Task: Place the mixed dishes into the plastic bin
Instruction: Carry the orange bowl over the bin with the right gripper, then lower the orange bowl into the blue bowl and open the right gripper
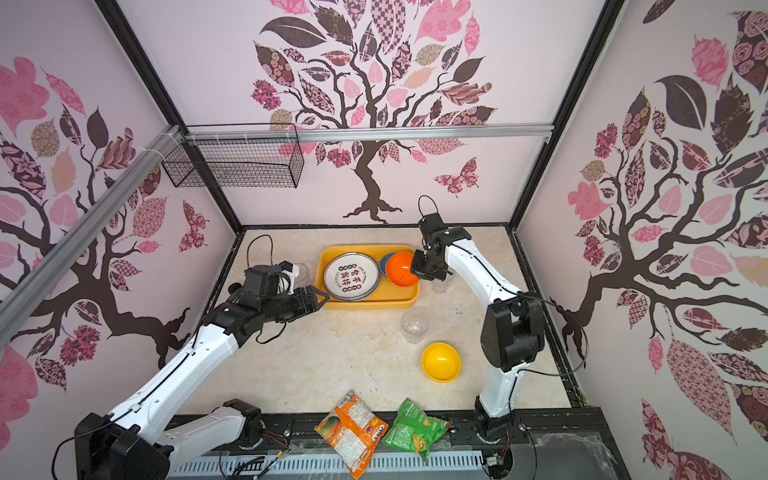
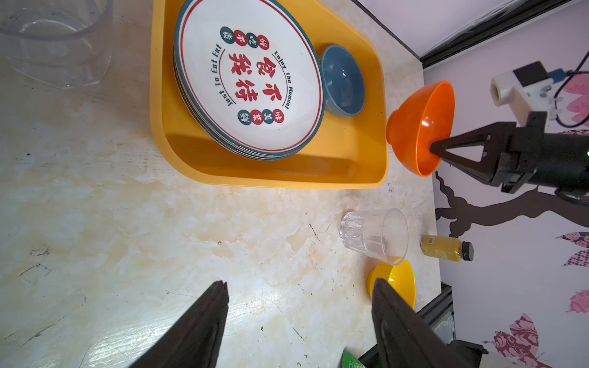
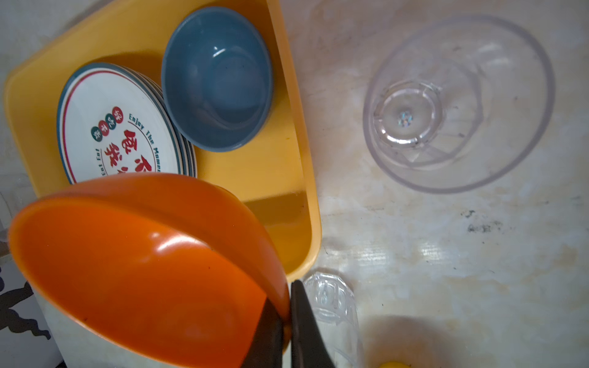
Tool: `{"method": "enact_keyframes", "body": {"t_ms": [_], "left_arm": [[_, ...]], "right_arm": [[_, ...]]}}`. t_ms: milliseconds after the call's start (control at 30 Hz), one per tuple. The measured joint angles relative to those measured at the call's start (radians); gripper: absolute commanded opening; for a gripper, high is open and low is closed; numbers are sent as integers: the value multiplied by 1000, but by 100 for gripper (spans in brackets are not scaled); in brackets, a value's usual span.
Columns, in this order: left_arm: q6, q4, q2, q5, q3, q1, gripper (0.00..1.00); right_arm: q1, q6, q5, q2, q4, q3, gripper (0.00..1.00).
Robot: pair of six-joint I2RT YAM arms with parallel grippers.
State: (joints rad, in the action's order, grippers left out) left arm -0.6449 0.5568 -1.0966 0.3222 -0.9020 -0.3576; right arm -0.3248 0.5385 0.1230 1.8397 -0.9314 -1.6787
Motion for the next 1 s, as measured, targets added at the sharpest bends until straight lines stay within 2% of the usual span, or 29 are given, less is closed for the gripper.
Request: {"method": "enact_keyframes", "body": {"t_ms": [567,1000], "left_arm": [[-21,-2,-6,20,5,9,73],[-40,-2,-5,23,34,10,73]], "right_arm": [[0,-1,-3,365,-64,-425,0],[0,-5,-3,470,-111,-506,0]]}}
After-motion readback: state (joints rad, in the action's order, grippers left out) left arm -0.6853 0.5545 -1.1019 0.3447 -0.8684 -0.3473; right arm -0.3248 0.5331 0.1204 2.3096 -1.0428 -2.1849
